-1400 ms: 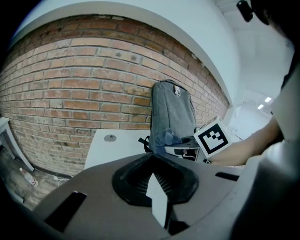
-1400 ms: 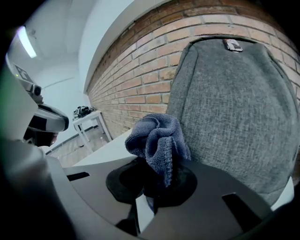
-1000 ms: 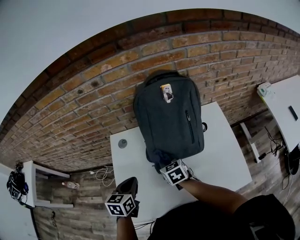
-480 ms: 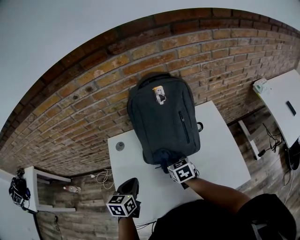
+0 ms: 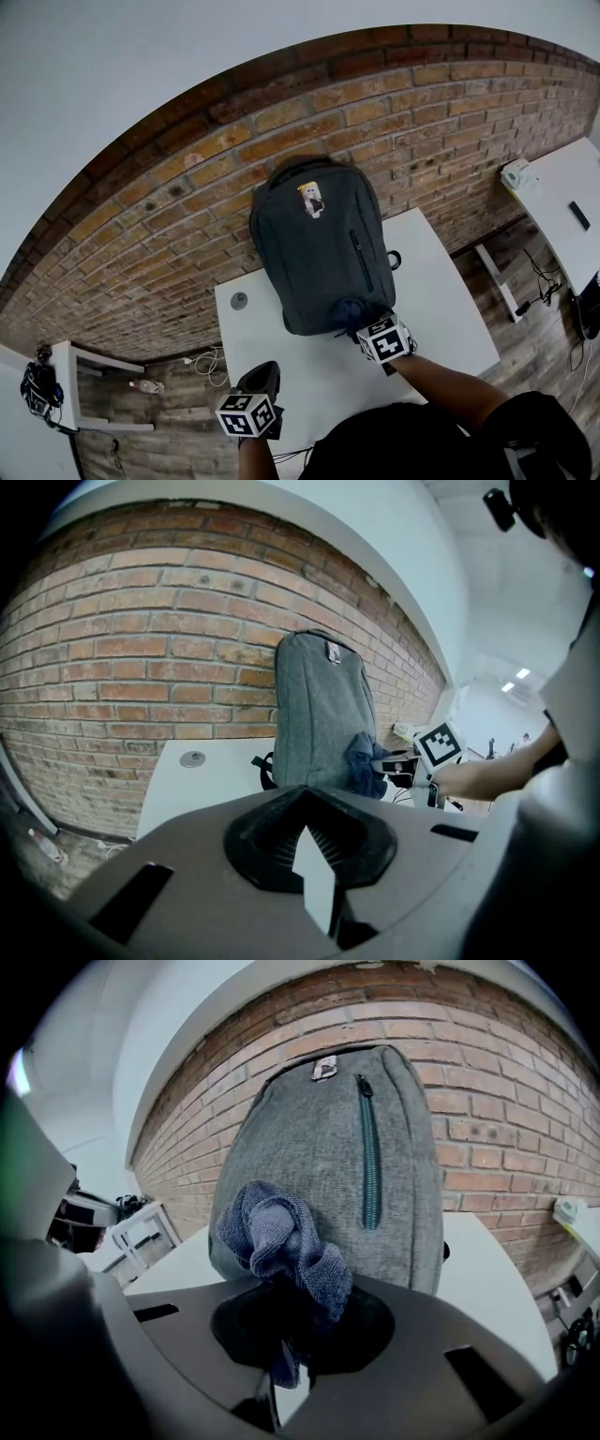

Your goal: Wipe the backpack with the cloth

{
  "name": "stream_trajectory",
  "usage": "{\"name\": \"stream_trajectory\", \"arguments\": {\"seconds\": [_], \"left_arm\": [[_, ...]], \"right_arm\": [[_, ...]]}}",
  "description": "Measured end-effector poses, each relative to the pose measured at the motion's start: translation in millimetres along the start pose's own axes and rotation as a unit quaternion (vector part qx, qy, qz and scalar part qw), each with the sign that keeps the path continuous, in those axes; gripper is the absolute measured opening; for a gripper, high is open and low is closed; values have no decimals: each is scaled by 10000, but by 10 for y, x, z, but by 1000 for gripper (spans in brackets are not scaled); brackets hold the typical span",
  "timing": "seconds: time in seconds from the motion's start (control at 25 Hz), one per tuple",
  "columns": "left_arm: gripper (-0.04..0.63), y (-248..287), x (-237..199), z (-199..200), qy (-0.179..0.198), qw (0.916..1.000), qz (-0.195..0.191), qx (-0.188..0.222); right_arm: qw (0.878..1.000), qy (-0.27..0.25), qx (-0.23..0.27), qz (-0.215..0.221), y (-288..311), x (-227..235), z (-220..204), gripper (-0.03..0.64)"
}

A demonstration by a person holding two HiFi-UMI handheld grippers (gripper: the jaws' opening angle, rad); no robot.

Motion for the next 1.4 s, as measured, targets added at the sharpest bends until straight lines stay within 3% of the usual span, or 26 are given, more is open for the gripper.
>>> {"name": "stream_trajectory", "arguments": {"seconds": [0.36,0.68,0.92,1.16,1.4], "left_arm": [[-6,32,67,45,85,10000,-41,24],[-6,55,139,108,156,9998,-109,93],[-6,54,255,153,199,9994,-151,221],[-6,84,362,248,192,9986,-62,498],[-6,174,506,305,163,9977,10,658]], "right_arm": [[9966,127,-93,-804,-137,508,-168,37],[9939,305,-79,-1060,-186,731,-194,38],[9818,844,-258,-1679,-336,1333,-398,37],[9725,1359,327,-1863,-913,1791,-563,37],[9725,804,1171,-1847,-1530,1851,-332,37]]}}
Point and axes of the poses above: the fingertips, and each gripper's own axes: y forward along the fingers, x to its right, z out of its top, the point moved 10 cm from there along -y, backward along the fingers, and after that the axes turned 6 degrees about -x, right-handed, at the moved point
